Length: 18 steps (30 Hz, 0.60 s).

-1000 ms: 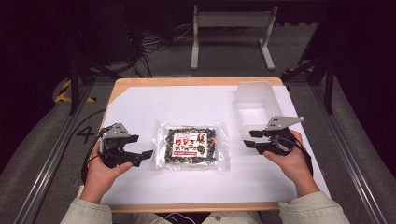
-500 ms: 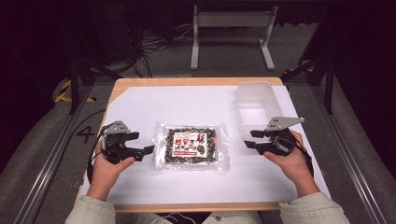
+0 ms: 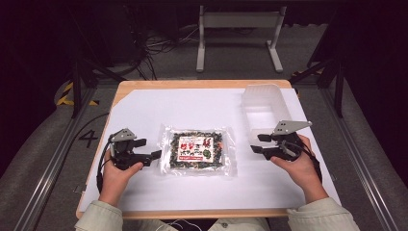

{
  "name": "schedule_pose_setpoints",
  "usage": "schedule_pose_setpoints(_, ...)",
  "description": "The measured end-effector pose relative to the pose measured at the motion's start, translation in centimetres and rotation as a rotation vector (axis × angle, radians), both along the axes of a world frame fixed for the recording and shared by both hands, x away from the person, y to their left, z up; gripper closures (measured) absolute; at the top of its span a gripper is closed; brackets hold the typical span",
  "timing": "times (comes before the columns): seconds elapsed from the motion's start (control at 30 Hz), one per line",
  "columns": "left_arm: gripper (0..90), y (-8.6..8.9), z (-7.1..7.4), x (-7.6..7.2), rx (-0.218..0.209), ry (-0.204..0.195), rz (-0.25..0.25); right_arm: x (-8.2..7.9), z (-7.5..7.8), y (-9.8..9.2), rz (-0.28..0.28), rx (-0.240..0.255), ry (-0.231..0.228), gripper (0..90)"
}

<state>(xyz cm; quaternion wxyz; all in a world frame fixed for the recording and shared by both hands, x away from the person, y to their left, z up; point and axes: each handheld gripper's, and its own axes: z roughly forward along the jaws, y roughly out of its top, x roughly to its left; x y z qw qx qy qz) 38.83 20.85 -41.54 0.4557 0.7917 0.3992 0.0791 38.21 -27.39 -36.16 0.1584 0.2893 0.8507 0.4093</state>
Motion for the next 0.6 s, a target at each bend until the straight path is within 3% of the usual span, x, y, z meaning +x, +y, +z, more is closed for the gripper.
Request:
schedule_pose_setpoints(0.33, 16.0, -1.1, -1.2, 0.1, 0.086, -0.014, -0.050, 0.2, -0.3, 0.0, 0.002, -0.003, -0.012, 43.0)
schedule_pose_setpoints(0.6, 14.1, -1.8, -1.9, 0.2, 0.130, 0.037, -0.069, 0.2, -0.4, 0.1, 0.006, -0.003, -0.024, 40.8)
